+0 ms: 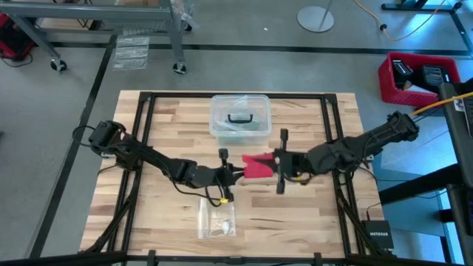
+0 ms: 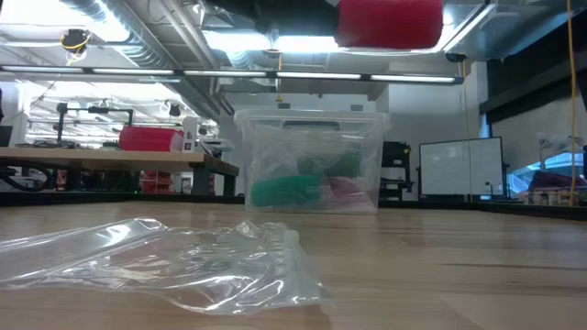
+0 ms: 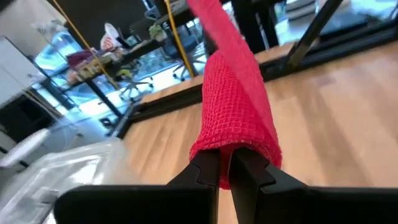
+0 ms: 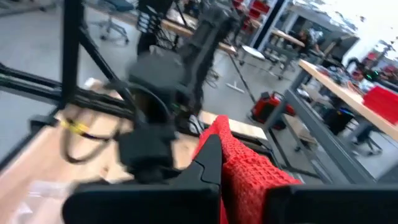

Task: Roll bandage
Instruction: Roll the red bandage

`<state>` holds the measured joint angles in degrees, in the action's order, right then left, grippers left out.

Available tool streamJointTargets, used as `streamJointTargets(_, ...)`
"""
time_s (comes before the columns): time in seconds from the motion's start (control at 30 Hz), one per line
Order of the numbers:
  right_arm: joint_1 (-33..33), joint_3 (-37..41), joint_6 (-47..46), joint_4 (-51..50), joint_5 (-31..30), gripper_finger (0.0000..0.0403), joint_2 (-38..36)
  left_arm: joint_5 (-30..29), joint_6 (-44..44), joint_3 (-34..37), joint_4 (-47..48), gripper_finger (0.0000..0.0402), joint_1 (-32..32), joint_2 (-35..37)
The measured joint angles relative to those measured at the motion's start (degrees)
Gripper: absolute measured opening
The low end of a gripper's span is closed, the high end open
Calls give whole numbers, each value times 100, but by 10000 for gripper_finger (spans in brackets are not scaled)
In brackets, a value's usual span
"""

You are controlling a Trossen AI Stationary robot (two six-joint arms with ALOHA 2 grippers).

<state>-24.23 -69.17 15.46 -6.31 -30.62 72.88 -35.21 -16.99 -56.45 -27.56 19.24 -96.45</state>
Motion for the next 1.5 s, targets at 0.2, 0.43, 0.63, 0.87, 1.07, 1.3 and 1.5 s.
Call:
streamJointTargets(0.2, 624, 0, -90, -128, 513, 4, 0, 131, -75, -2, -369, 10, 225, -6)
streamJointTargets(0.43, 1197, 0, -622, -513, 1031, 3, 20, 109, -850, -10, -800, 10, 492, -6)
streamJointTargets(0.63, 1535, 0, -1689, -984, 1464, 4, 154, -779, -2619, -428, -909, 11, 899, 53)
streamJointTargets(0.87, 1650, 0, -2891, -1505, 1656, 30, 166, -1621, -4694, -890, -897, 11, 1188, 56)
streamJointTargets(1.07, 1651, 0, -3779, -1525, 2249, 102, 166, -1649, -4788, -942, -814, 10, 1208, 56)
streamJointTargets(1.3, 1730, -364, -4604, -1811, 3021, 213, -85, -1651, -3985, -946, -95, 11, 1185, 58)
streamJointTargets(1.5, 1729, -773, -5510, -2790, 2986, 251, -94, -1665, -3468, -946, 325, 10, 1051, 59)
